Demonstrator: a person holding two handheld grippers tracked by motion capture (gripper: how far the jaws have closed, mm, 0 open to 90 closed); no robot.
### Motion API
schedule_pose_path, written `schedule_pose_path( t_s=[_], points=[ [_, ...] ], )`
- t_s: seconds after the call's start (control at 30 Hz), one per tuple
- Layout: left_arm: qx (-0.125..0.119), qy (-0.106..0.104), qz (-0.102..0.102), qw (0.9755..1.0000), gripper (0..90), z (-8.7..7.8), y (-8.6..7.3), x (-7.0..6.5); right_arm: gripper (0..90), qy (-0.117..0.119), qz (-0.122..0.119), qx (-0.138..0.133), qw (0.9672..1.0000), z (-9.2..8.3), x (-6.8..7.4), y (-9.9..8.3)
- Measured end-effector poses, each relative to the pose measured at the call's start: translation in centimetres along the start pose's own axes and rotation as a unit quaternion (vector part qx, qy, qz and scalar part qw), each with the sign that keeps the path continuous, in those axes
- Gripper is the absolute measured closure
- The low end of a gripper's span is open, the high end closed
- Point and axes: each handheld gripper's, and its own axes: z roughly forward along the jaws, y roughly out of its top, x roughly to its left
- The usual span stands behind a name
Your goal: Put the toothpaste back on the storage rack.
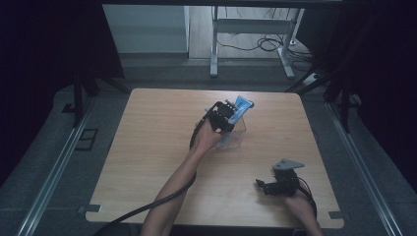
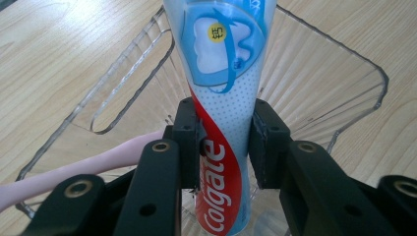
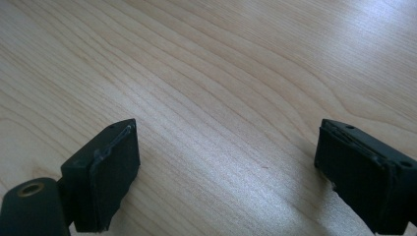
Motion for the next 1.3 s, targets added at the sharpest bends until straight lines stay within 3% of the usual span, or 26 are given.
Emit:
schedule_pose_path(
  t_s=[0.13, 0.57, 0.8, 1.03, 1.3],
  points=[
    [-0.002, 0.001, 0.004, 1.0, 66.3, 0.0, -0.2, 0.0, 9.7, 0.001, 0.001, 0.0, 1.0, 0.0, 0.0, 0.0],
    [-0.027, -0.004, -0.011, 0.9996, 52.3, -0.9, -0.7, 0.5, 9.7, 0.0, 0.0, 0.0, 1.0, 0.0, 0.0, 0.0],
    [-0.038, -0.022, -0.007, 0.999, 47.3, -1.6, -0.6, 0.3, 9.7, 0.0, 0.0, 0.0, 1.0, 0.0, 0.0, 0.0],
    [-0.048, -0.03, -0.003, 0.9984, 32.9, -2.2, -0.6, -0.2, 9.7, 0.0, 0.0, 0.0, 1.0, 0.0, 0.0, 0.0],
    [-0.066, -0.036, -0.009, 0.9972, 23.7, -3.4, -0.8, -0.1, 9.7, 0.0, 0.001, 0.0, 1.0, 0.0, 0.0, 0.0]
  ],
)
